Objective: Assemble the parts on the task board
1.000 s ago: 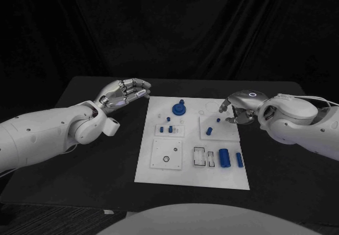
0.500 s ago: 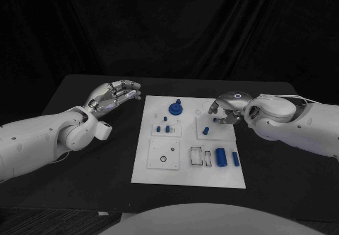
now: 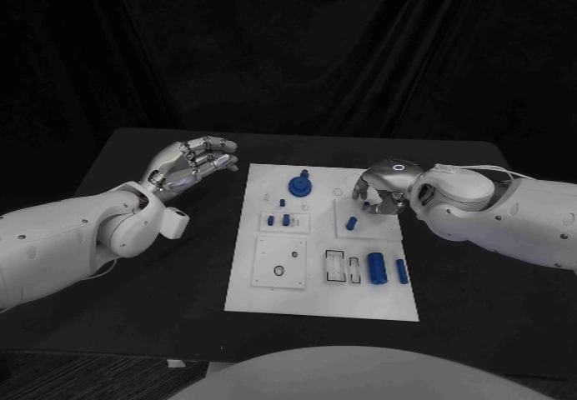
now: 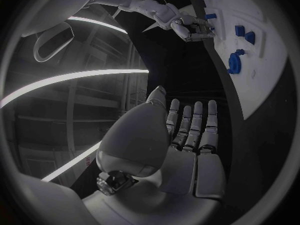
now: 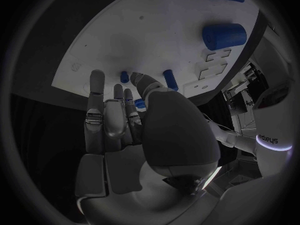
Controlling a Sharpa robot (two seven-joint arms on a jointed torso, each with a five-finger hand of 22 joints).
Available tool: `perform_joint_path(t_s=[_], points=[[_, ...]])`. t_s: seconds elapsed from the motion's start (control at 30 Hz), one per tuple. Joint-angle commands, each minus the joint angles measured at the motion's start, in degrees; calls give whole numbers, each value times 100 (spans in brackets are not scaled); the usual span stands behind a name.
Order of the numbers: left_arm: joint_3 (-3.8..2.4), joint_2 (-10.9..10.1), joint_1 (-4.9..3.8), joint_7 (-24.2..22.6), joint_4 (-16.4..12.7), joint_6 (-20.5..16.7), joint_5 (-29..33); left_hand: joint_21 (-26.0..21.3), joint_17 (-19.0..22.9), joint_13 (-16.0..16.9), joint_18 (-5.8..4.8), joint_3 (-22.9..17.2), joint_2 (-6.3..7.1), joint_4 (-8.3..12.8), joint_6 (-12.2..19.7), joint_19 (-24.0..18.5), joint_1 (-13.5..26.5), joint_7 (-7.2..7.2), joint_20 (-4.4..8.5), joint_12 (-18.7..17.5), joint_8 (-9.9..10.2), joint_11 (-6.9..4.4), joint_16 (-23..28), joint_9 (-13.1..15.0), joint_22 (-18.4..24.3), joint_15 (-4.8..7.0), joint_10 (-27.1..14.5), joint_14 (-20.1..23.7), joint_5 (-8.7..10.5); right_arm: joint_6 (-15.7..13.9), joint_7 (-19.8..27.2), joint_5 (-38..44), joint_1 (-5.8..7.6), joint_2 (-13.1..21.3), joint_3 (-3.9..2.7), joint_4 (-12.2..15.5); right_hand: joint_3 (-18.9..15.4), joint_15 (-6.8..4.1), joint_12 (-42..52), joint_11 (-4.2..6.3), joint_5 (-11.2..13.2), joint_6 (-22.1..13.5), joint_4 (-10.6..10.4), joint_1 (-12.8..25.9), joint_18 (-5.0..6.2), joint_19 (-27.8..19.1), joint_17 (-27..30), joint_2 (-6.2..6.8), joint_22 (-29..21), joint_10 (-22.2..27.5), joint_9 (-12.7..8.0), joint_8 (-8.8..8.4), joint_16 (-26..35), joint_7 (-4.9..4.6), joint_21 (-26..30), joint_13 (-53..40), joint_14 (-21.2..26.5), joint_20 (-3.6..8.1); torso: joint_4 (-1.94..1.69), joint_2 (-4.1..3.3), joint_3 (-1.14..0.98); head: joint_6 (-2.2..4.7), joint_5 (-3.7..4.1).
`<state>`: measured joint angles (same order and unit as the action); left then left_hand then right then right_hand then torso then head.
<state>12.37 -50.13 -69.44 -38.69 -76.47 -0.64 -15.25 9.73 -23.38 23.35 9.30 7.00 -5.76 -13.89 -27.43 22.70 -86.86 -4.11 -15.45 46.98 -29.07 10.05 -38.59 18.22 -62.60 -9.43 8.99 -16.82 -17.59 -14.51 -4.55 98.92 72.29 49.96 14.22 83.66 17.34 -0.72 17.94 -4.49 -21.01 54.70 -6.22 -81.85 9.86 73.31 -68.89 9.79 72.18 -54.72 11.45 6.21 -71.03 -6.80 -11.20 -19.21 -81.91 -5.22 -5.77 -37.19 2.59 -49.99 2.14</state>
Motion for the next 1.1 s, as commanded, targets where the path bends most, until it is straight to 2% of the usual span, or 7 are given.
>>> perform_joint_path(t_s=[0.03, 0.3, 0.5, 0.67, 0.87, 1.1], points=[[-5, 17, 9, -535, 0, 25, 64, 41, 8, -11, 79, 2, 7, 42, 8, 36, -76, -37, -6, 36, -5, 50, -29, -13, 3, 3, -8, -46, -32, -103, 55, 24, -35, -26, -4, -53, 79, -2, -7, 6, -197, 172, 37, -10, 51, 49, -13, -37, 29, -86, 62, 78, -31, -24, 31, 33, -51, 15, -17, 7, -4, -1, 19], [-5, 29, 14, -489, 13, 53, 64, 58, 18, -38, 80, 12, -16, 59, -11, 78, -114, -71, -26, 48, -8, 56, -36, -46, 3, -15, -8, -77, -55, -54, 31, 8, -88, -44, -4, -131, 130, 2, -20, 21, -334, 336, 92, -50, 46, 58, 1, -48, 81, -197, 153, 140, -27, -34, 29, 80, -50, 25, -12, 12, -5, -1, -4], [-5, 48, 20, -465, 25, 80, 64, 70, 24, -54, 81, 17, -30, 66, -23, 103, -132, -95, -38, 52, -9, 55, -38, -64, 2, -25, -10, -92, -67, -22, 12, 5, -98, -41, -4, -144, 126, 1, -25, 22, -341, 359, 89, -31, 44, 56, 6, -44, 92, -219, 172, 148, -23, -36, 30, 90, -48, 25, -7, 19, -8, -1, 7], [-5, 64, 27, -451, 35, 96, 64, 75, 27, -62, 81, 19, -38, 69, -28, 115, -141, -104, -43, 54, -8, 55, -39, -73, 2, -29, -11, -100, -74, -10, 10, 5, -102, -32, -4, -146, 125, 6, -15, 41, -343, 440, 97, -8, 42, 52, 17, -52, 120, -328, 237, 184, -17, -26, 36, 111, -45, 24, -18, 25, -11, -1, 19], [-5, 80, 35, -429, 44, 113, 64, 80, 30, -70, 82, 22, -43, 73, -32, 127, -150, -115, -48, 56, -7, 54, -41, -82, 2, -35, -12, -107, -81, 9, -1, 5, -103, -18, -4, -141, 125, 7, -11, 47, -338, 446, 104, -5, 41, 48, 43, -51, 129, -372, 256, 185, 4, -25, 40, 118, -35, 23, 0, 28, -10, -1, 12], [-5, 93, 44, -392, 51, 142, 64, 90, 35, -85, 81, 26, -57, 78, -41, 148, -164, -138, -58, 58, -5, 52, -43, -99, 1, -46, -14, -122, -100, 19, -15, 5, -103, 2, -4, -130, 145, -2, -1, 71, -381, 571, 177, -53, 43, 28, 92, -77, 181, -557, 379, 249, 47, -18, 50, 151, -9, 30, -8, 30, -11, -1, 2]])
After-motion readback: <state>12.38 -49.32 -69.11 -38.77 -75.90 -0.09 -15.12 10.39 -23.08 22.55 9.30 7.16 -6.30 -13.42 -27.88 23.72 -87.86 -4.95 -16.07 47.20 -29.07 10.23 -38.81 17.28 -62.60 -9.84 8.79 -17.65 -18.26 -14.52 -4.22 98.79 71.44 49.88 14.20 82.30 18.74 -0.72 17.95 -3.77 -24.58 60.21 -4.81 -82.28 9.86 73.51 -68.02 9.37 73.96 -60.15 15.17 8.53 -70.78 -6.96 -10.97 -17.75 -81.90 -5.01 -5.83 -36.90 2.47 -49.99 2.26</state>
